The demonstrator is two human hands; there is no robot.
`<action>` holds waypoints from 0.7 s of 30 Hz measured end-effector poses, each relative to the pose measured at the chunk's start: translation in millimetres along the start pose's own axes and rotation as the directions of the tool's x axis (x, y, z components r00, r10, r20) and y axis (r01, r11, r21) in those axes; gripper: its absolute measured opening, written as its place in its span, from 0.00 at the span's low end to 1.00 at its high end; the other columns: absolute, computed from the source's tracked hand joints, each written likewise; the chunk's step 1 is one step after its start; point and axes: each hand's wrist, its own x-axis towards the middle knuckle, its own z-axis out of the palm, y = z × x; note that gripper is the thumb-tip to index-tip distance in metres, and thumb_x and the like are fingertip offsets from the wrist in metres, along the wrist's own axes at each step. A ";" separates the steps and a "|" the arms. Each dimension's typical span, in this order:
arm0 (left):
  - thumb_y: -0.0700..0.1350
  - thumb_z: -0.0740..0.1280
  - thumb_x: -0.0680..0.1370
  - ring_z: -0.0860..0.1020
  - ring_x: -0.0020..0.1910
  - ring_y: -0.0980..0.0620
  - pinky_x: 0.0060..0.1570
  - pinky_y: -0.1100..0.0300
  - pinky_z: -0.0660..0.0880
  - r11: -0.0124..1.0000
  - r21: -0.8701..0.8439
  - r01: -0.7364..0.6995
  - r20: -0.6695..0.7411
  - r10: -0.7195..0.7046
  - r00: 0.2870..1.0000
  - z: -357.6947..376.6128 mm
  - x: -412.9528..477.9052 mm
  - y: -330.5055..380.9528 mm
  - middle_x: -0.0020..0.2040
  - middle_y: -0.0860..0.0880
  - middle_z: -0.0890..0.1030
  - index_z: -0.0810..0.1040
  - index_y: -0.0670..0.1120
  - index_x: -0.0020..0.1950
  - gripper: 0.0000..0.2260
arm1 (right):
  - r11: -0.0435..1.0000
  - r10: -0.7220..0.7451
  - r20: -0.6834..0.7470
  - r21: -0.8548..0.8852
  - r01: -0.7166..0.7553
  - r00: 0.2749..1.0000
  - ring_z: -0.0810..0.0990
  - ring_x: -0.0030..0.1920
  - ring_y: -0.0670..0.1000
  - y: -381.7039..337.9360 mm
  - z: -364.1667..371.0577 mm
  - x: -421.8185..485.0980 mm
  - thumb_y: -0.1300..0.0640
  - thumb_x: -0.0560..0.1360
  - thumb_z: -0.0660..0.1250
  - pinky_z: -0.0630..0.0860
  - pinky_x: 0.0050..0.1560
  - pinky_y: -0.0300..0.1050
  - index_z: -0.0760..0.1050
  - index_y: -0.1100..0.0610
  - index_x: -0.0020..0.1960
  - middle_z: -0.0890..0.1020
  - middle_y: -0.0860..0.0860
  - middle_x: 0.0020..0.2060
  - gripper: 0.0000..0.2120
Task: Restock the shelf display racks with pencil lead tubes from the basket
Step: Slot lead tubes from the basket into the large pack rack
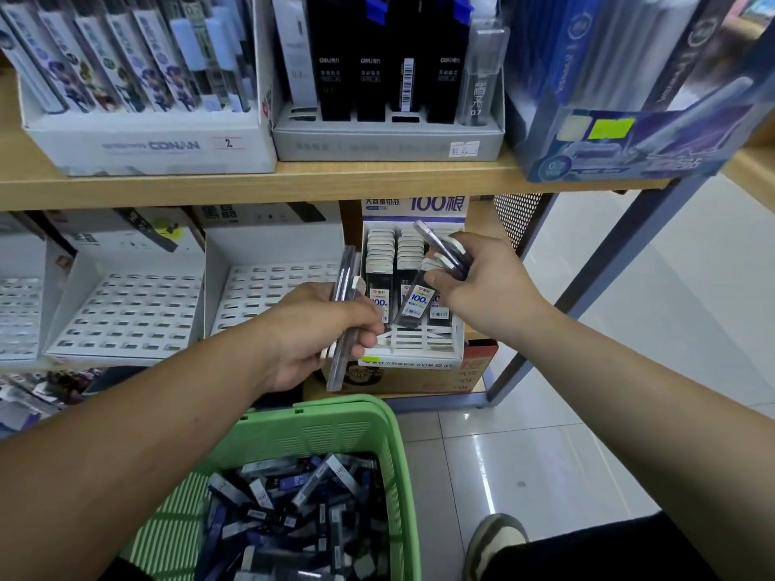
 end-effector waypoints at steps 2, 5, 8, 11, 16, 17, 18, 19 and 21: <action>0.40 0.73 0.79 0.83 0.39 0.50 0.44 0.53 0.84 0.999 -0.039 -0.003 -0.007 0.003 1.000 2.2 -1.6 -1.5 0.46 0.40 0.86 0.80 0.37 0.60 0.11 | 1.000 -0.005 0.008 0.012 0.005 1.000 0.82 0.44 0.57 0.5 0.0 0.1 0.59 0.77 0.74 0.80 0.45 0.50 0.79 0.56 0.50 0.83 0.57 0.42 0.04; 0.47 0.73 0.80 0.86 0.46 0.46 0.52 0.40 0.83 0.999 -0.050 0.009 0.003 -0.009 1.000 4.0 -6.0 -2.0 0.50 0.41 0.87 0.78 0.43 0.61 0.13 | 1.000 -0.030 0.018 -0.004 0.030 0.999 0.82 0.44 0.58 2.8 1.7 1.6 0.60 0.76 0.74 0.80 0.46 0.52 0.79 0.57 0.49 0.83 0.58 0.42 0.05; 0.53 0.72 0.79 0.87 0.53 0.44 0.54 0.33 0.81 0.998 -0.055 0.041 0.027 -0.040 0.999 3.1 -8.7 -0.7 0.52 0.43 0.87 0.75 0.48 0.64 0.17 | 0.995 -0.064 0.029 -0.075 0.066 0.998 0.77 0.38 0.50 3.5 2.8 1.5 0.59 0.76 0.74 0.75 0.40 0.44 0.78 0.58 0.49 0.80 0.55 0.39 0.05; 0.55 0.71 0.78 0.87 0.52 0.44 0.52 0.31 0.80 0.994 -0.077 0.077 0.055 -0.073 0.996 2.8 -10.1 0.1 0.53 0.42 0.87 0.75 0.50 0.66 0.19 | 0.992 -0.076 0.024 -0.100 0.078 0.997 0.74 0.35 0.46 3.2 3.3 1.4 0.59 0.77 0.74 0.71 0.37 0.41 0.77 0.57 0.47 0.77 0.50 0.36 0.05; 0.53 0.72 0.78 0.86 0.54 0.40 0.51 0.32 0.81 0.987 -0.120 0.105 0.071 -0.097 0.993 2.9 -12.6 -1.0 0.52 0.41 0.85 0.75 0.49 0.64 0.17 | 0.985 -0.126 0.009 -0.116 0.126 0.992 0.77 0.40 0.47 -2.8 4.8 -1.5 0.58 0.76 0.74 0.71 0.40 0.37 0.80 0.57 0.49 0.82 0.52 0.39 0.04; 0.52 0.73 0.78 0.86 0.54 0.40 0.51 0.33 0.82 0.986 -0.127 0.104 0.079 -0.095 0.992 2.2 -13.1 -1.5 0.52 0.41 0.85 0.75 0.49 0.64 0.17 | 0.983 -0.130 0.006 -0.127 0.130 0.991 0.77 0.41 0.48 -3.7 5.2 -1.7 0.58 0.76 0.74 0.72 0.42 0.39 0.81 0.57 0.50 0.83 0.52 0.40 0.05; 0.50 0.73 0.78 0.86 0.54 0.41 0.51 0.34 0.82 0.987 -0.125 0.100 0.088 -0.089 0.992 1.2 -13.6 -2.2 0.52 0.42 0.85 0.76 0.49 0.64 0.17 | 0.982 -0.131 0.003 -0.135 0.130 0.991 0.78 0.41 0.50 -4.4 5.6 -1.7 0.58 0.76 0.74 0.72 0.42 0.40 0.81 0.57 0.50 0.83 0.52 0.39 0.05; 0.48 0.74 0.78 0.86 0.53 0.42 0.51 0.37 0.83 0.990 -0.111 0.091 0.091 -0.081 0.993 0.2 -13.7 -3.2 0.52 0.42 0.86 0.76 0.48 0.65 0.17 | 0.982 -0.130 -0.006 -0.139 0.128 0.991 0.78 0.40 0.50 -4.9 6.0 -1.3 0.57 0.76 0.74 0.72 0.41 0.40 0.81 0.56 0.50 0.82 0.51 0.39 0.05; 0.45 0.74 0.79 0.87 0.51 0.45 0.50 0.42 0.84 0.997 -0.055 0.060 0.085 -0.056 0.995 -2.0 -14.3 -5.6 0.51 0.44 0.86 0.77 0.47 0.64 0.15 | 0.981 -0.130 -0.034 -0.146 0.124 0.991 0.77 0.39 0.49 -6.3 6.0 -0.4 0.57 0.75 0.76 0.72 0.41 0.41 0.80 0.57 0.49 0.81 0.51 0.37 0.07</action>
